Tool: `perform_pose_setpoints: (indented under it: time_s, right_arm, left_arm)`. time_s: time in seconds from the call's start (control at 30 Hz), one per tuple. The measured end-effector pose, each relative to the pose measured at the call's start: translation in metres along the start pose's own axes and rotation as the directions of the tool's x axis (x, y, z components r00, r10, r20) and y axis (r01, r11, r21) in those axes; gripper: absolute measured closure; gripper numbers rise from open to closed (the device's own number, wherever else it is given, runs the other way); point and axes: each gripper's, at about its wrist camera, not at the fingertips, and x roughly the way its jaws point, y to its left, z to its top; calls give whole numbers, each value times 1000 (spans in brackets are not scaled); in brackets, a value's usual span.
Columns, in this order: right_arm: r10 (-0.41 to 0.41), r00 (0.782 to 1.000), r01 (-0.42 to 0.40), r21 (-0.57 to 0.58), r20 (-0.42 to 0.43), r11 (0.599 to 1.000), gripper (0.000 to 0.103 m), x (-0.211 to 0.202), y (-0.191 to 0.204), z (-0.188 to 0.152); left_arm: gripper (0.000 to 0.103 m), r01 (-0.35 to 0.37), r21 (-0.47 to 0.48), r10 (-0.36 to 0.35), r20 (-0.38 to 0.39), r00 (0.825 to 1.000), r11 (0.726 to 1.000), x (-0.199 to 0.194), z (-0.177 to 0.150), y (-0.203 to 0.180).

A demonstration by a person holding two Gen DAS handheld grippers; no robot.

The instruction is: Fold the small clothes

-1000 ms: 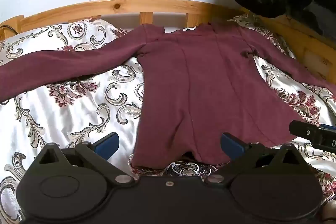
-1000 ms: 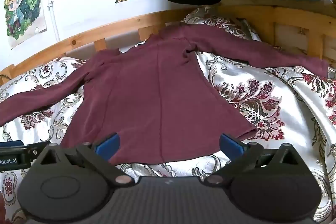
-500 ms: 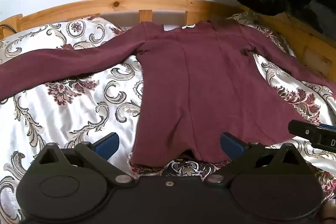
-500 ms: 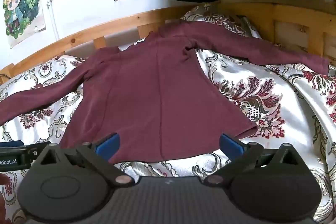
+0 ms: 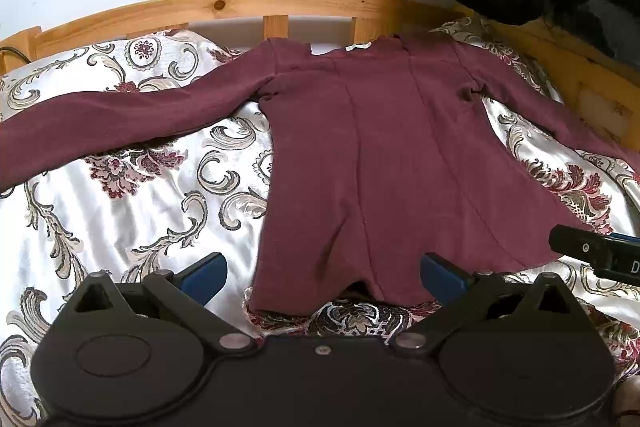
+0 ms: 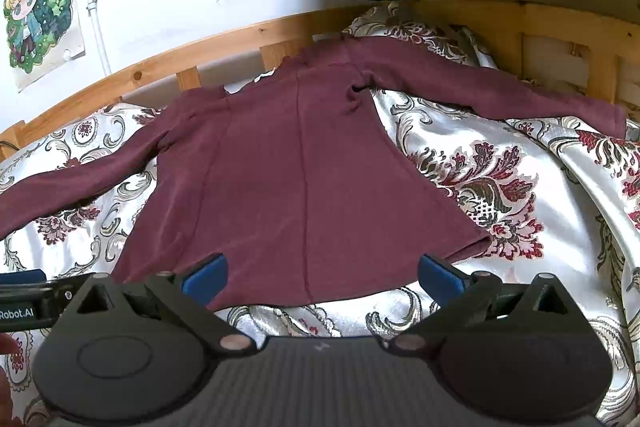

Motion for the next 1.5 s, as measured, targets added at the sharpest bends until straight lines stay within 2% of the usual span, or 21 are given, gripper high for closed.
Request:
perform_pose_setpoints:
  time_s: [1.5]
  right_arm:
    - [13,1000,-12,21,-27,1000,0,3,-3,-1]
  left_arm:
    - [1,0,-1,0,-7,1000,1000,2,-3,2]
